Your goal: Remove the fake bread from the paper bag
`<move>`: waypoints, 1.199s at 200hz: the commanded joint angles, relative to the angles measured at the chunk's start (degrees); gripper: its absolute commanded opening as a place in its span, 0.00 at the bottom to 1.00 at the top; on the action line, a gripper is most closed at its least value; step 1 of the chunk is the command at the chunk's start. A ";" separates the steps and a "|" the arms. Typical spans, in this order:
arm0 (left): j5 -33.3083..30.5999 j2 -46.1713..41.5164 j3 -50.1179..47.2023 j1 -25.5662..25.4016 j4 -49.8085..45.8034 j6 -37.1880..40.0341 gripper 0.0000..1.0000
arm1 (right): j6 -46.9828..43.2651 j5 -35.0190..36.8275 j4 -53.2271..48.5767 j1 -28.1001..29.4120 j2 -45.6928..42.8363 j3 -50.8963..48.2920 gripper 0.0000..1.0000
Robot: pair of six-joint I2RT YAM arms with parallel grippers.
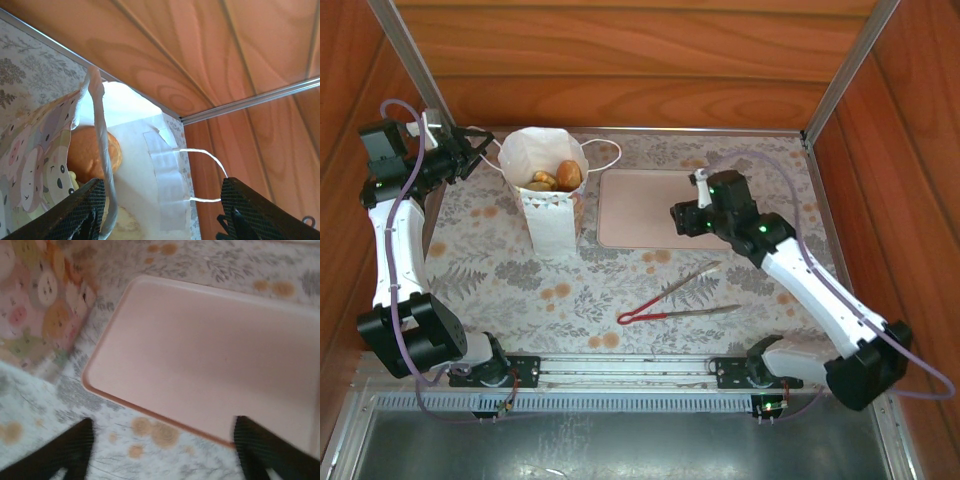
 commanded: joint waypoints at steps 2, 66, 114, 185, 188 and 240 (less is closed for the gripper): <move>1.92 0.42 0.45 0.39 -0.46 1.17 0.65 | 24.54 -3.94 -5.13 -0.74 -3.96 -4.59 0.86; 3.02 2.99 2.74 0.34 -0.44 1.31 0.65 | 56.22 -8.00 -19.66 5.87 -3.31 -10.50 0.83; 2.89 2.79 2.52 0.34 -0.39 2.08 0.59 | 71.81 -5.97 -12.85 17.19 -0.32 -15.92 0.86; 4.94 5.30 6.32 0.29 -0.39 0.65 0.29 | 54.49 -6.69 -4.81 19.22 6.41 -4.05 0.89; 5.04 5.31 6.31 0.27 -0.45 0.57 0.28 | 53.31 -6.95 -3.54 19.18 6.56 -3.73 0.89; 5.34 6.00 6.47 0.32 -0.40 0.69 0.15 | 40.20 -2.89 7.03 18.60 10.63 5.47 0.84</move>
